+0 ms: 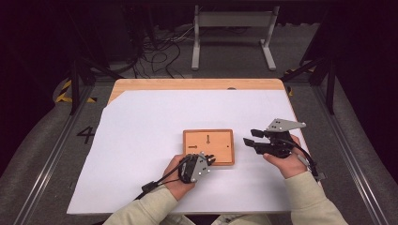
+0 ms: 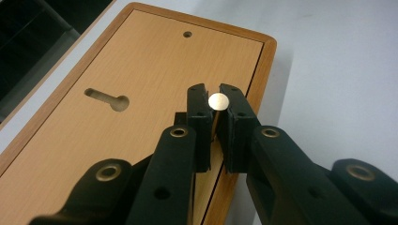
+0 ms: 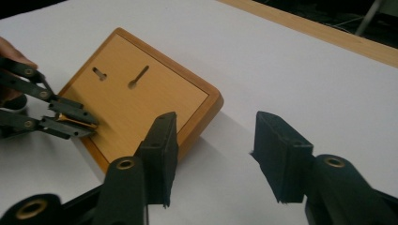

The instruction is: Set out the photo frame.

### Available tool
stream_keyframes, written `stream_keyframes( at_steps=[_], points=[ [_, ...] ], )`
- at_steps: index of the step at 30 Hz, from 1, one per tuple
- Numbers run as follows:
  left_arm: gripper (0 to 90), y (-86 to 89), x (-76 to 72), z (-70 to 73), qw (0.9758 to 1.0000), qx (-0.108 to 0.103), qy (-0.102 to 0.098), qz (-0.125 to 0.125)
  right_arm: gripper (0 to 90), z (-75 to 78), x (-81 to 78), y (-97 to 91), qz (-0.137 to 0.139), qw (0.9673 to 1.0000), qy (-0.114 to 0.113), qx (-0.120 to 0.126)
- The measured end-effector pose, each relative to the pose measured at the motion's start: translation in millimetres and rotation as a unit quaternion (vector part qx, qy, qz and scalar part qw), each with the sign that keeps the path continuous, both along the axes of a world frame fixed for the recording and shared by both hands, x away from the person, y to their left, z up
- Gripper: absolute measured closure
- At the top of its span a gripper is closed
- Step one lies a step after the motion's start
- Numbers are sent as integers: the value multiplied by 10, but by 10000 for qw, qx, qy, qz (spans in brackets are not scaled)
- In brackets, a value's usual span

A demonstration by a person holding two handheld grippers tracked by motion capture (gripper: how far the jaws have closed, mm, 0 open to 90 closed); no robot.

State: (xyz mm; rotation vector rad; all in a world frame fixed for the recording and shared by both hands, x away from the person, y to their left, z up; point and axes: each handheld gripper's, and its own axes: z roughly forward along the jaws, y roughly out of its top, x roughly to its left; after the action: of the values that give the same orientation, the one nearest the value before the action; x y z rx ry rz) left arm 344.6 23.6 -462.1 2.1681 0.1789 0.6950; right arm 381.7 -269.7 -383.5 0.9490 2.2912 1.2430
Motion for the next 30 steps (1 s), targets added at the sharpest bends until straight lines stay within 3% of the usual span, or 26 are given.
stream_keyframes(
  at_steps=[7, 11, 16, 22, 29, 30],
  points=[
    [834, -4, -8, -6, 10000, -14, -20, 24, 351, -26, 254, 209, 43, 9981, 612, -42],
    [834, -3, -10, -7, 10000, -18, -18, 23, 321, -83, 410, 315, 113, 9953, 963, 24],
    [833, -3, -22, -11, 10000, -9, -49, 58, 308, -188, 577, 403, 119, 9888, 1483, 133],
    [834, -4, -29, -11, 10000, 17, -68, 65, 277, -263, 681, 470, 186, 9849, 1710, 195],
    [833, -7, -39, -14, 9999, 52, -144, 42, 261, -386, 784, 585, 347, 9758, 2120, 405],
    [834, -7, -39, -14, 9999, 52, -144, 42, 261, -386, 784, 585, 347, 9758, 2120, 405]
  ],
)
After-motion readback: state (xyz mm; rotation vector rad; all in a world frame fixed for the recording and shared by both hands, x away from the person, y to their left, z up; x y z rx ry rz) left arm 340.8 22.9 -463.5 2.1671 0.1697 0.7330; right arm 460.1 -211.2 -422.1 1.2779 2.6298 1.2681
